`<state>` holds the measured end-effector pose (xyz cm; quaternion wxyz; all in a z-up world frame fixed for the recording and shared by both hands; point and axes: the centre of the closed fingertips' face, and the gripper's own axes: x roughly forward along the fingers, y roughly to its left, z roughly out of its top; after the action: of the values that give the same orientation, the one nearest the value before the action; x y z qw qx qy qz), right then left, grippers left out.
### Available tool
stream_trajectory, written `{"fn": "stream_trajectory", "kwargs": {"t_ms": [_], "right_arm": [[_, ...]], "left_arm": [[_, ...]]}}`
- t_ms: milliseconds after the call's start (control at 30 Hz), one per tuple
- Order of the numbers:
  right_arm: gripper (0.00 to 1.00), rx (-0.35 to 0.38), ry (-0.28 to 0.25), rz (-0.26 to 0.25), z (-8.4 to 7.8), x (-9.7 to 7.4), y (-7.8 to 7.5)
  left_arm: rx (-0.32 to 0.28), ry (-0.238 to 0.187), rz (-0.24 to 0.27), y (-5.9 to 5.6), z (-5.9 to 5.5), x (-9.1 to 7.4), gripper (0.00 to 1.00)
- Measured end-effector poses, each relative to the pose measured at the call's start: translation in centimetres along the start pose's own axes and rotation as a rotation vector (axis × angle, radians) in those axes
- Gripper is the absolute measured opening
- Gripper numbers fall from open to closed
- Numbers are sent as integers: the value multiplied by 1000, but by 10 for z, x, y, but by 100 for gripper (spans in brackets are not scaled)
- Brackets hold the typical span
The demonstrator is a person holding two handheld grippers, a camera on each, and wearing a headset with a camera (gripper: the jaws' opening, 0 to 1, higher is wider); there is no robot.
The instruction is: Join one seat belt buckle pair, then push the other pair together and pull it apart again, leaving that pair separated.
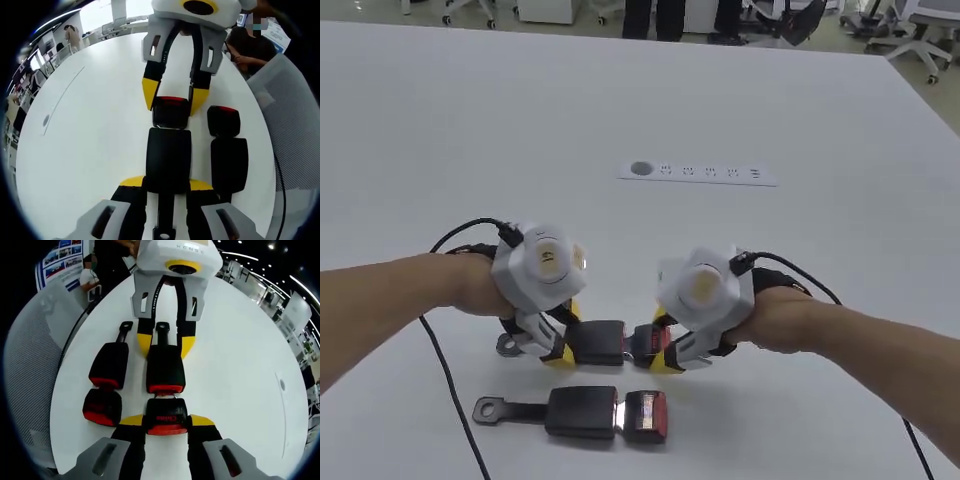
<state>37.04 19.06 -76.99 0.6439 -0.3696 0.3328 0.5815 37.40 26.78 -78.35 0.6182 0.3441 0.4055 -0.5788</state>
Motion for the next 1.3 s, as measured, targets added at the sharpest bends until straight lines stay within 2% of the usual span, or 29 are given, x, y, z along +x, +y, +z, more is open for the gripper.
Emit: {"fn": "stream_trajectory", "kwargs": {"t_ms": [133,200,500,533,733,767,867,933,1100,1233,1300], "right_arm": [[27,1,1,-1,-2,3,-2],[27,-1,14,-1,2,0,1],[27,-17,16,3,4,8,-3],[27,-19,14,3,6,3,0],[27,-15,14,0,6,2,0],[27,-13,14,1,6,2,0],[27,-15,13,1,6,2,0],[27,-18,11,1,4,6,-3],[28,-28,10,4,6,3,0],[28,-28,13,5,4,3,-1],[28,-30,39,8,-1,-1,0]], "left_arm": [[1,2,1,-4,4,-2,30],[5,4,1,-1,0,-1,30],[30,22,-5,-4,2,-1,30],[31,23,-5,-5,3,-2,30],[30,23,-2,-8,6,-3,30],[31,24,-3,-3,2,-1,30],[33,26,-3,-7,5,-3,30],[31,25,-3,-5,4,-2,30],[26,24,-3,1,-1,1,31],[26,25,0,-4,2,-2,31],[21,18,0,-2,0,-1,31]]}}
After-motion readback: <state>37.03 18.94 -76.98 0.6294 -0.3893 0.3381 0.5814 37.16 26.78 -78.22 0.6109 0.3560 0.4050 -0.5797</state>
